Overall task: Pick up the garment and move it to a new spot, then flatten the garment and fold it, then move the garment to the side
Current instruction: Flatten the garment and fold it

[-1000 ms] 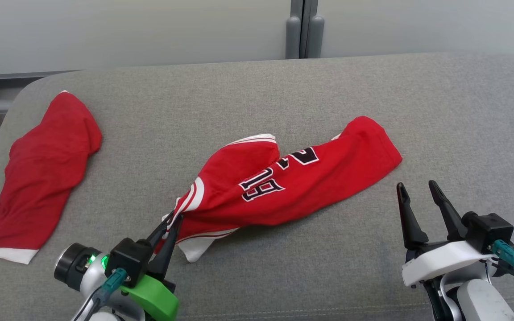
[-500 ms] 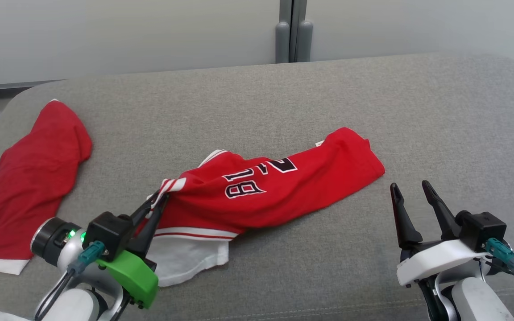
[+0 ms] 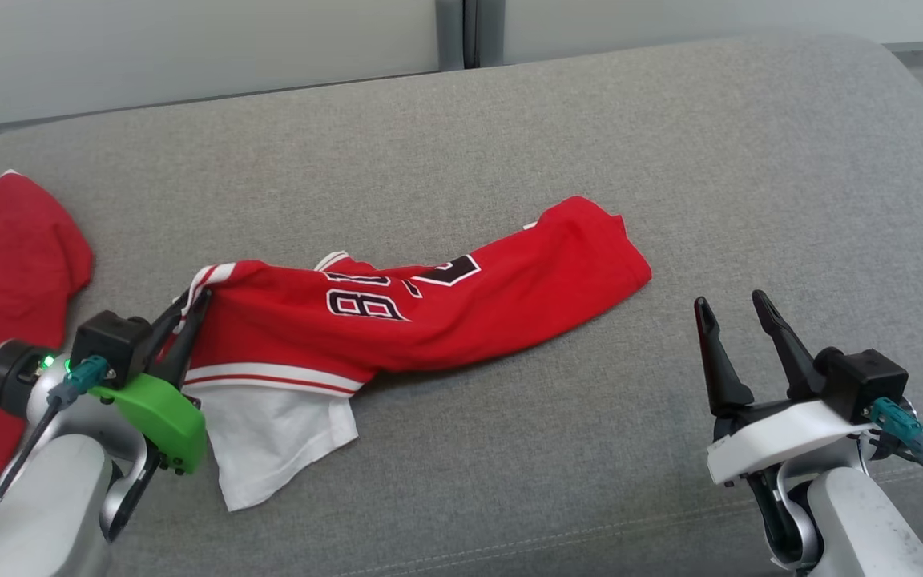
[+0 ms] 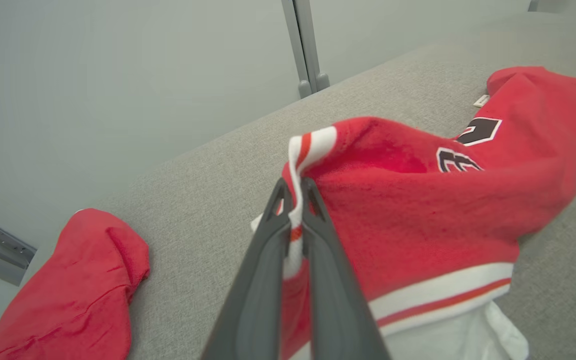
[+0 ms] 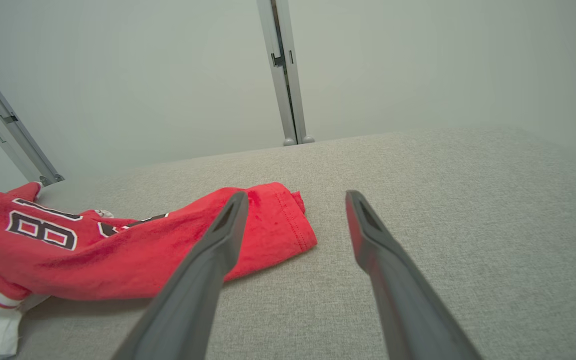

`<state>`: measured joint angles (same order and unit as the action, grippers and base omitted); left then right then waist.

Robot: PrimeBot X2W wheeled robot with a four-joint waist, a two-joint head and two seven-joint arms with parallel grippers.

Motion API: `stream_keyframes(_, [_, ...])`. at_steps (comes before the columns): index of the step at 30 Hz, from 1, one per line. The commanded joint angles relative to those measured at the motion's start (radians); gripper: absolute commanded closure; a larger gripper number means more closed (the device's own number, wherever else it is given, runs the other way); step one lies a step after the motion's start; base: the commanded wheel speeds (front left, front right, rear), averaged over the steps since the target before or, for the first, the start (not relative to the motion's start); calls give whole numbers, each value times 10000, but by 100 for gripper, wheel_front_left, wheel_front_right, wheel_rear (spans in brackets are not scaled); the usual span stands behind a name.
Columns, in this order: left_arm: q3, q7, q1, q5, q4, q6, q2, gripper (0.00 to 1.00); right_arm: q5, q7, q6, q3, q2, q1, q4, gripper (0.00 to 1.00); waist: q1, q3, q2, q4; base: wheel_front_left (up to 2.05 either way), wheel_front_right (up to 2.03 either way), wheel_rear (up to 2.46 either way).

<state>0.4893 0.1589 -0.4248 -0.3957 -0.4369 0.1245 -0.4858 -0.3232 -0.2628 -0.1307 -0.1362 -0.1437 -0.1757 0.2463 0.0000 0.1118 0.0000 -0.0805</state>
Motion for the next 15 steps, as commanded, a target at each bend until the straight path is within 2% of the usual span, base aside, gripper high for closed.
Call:
stream_keyframes(1, [90,140,-343,-91,-288,50,-22,100,-30,-32,0,-8,-56,-160,-11,0,0,281,0,-251,0,0,0])
stream_keyframes(12, [935,970,-1741,-728,-2808,53,62,100,93,-32,0,-151,-4,-538,40,0,0,755,0,-770,0,0,0])
stream_keyframes(13, [964,999,-1789,-735,-2990,54,83,89,83,-32,0,-139,-8,-531,56,0,0,753,0,-786,0,0,0])
stream_keyframes(14, [937,1047,-1858,-717,-3231,54,156,0,63,-32,0,-114,-27,-512,84,0,0,729,0,-790,0,0,0])
stream_keyframes(15, [876,1066,-1883,-677,-3314,55,188,0,64,-32,0,-97,-34,-505,105,0,0,710,0,-782,0,0,0])
